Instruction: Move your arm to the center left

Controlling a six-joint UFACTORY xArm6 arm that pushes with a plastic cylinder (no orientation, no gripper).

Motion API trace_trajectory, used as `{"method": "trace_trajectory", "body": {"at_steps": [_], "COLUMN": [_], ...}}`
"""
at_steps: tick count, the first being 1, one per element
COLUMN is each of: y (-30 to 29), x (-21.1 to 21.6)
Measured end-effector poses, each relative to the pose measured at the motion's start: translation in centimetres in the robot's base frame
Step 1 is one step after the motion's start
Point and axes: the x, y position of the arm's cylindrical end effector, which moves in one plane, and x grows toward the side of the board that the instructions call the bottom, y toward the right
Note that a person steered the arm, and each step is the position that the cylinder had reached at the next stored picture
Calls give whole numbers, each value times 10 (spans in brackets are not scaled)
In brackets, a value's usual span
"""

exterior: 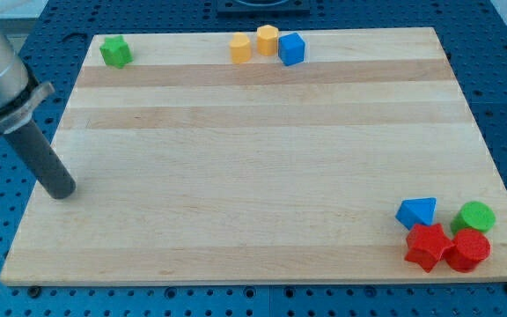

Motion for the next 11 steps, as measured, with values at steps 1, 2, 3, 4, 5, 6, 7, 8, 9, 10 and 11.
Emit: {"method": "trace_trajectory", "body": {"at_steps": [1,2,3,4,5,6,7,8,9,10,11], "y": [-21,-39,-39,-40,-40,-39,-39,-39,-39,-39,-39], "x": [-11,-36,-51,-57,-59,-60,-60,-61,-61,-62,-63]}}
